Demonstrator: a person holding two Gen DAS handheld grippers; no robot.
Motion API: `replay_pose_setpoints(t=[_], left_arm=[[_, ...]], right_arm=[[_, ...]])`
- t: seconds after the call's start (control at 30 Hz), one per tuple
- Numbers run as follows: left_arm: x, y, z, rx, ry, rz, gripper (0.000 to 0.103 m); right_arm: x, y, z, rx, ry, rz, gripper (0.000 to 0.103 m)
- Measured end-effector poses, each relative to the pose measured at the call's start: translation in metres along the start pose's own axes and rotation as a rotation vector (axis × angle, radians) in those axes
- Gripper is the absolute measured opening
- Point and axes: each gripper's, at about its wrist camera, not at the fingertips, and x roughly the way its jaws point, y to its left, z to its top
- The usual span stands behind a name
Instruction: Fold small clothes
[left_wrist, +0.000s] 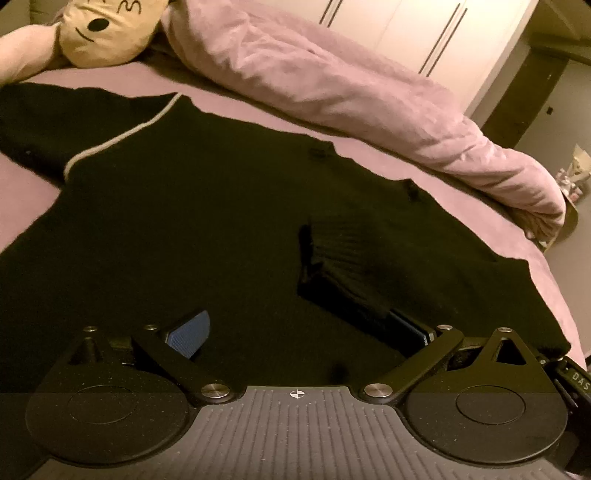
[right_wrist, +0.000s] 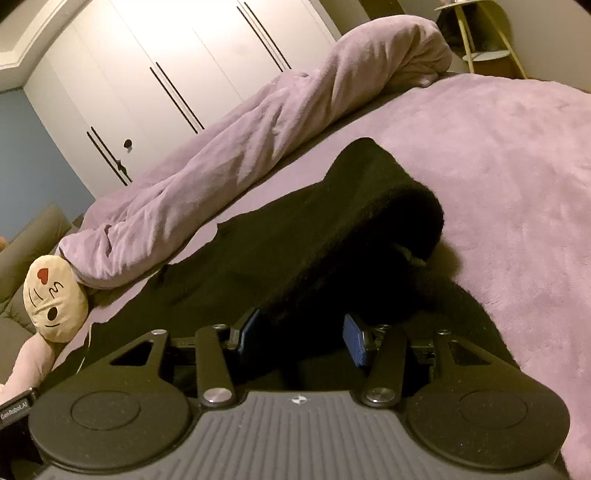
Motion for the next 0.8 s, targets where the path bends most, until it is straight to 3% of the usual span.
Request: replay_pose_setpoints(t=[0.17,0.23,0.27,0.3,0.53,0.63,0.7,0.73,0.8], left_arm=[[0.011,-0.009,0.007,0.023,0.0,-0.013,0.103],[0.019,-0.011,0.01,0.026,0.009,-0.015,0.094],[0.024,-0.012,0.012,0.023,0.025,-0.021,0.082],[0.031,-0.013,0.015,0.012,0.048,-0.025,0.078],[0.064,-0.023,0.024,-0.01,0.078,-0.065,0.076],[0.071,-0.031,0.027,0.03,0.075,-0.035,0.051],[0.073,-0.034,0.03,0.05,0.074,-0.033,0.024],[0.073,-0.033,0.032,0.042,0.075,-0.05,0.018],[0.07,-0.032,0.034,0.022,0.062,-0.066,0.016]], right_arm=[[0.005,-0.006,-0.006,-0.01,-0.002,-0.027,0.046],[0.005,-0.004,-0.008,-0.043,-0.008,-0.039,0.046],[0.005,-0.003,-0.008,-0.054,-0.01,-0.042,0.046],[0.005,-0.001,-0.008,-0.065,-0.012,-0.046,0.046],[0.006,0.001,-0.006,-0.114,-0.013,-0.076,0.046],[0.008,0.003,-0.006,-0.144,-0.011,-0.085,0.046],[0.009,0.004,-0.007,-0.167,-0.013,-0.091,0.046],[0.009,0.004,-0.007,-0.17,-0.013,-0.09,0.046],[0.008,0.003,-0.006,-0.173,-0.011,-0.087,0.047]])
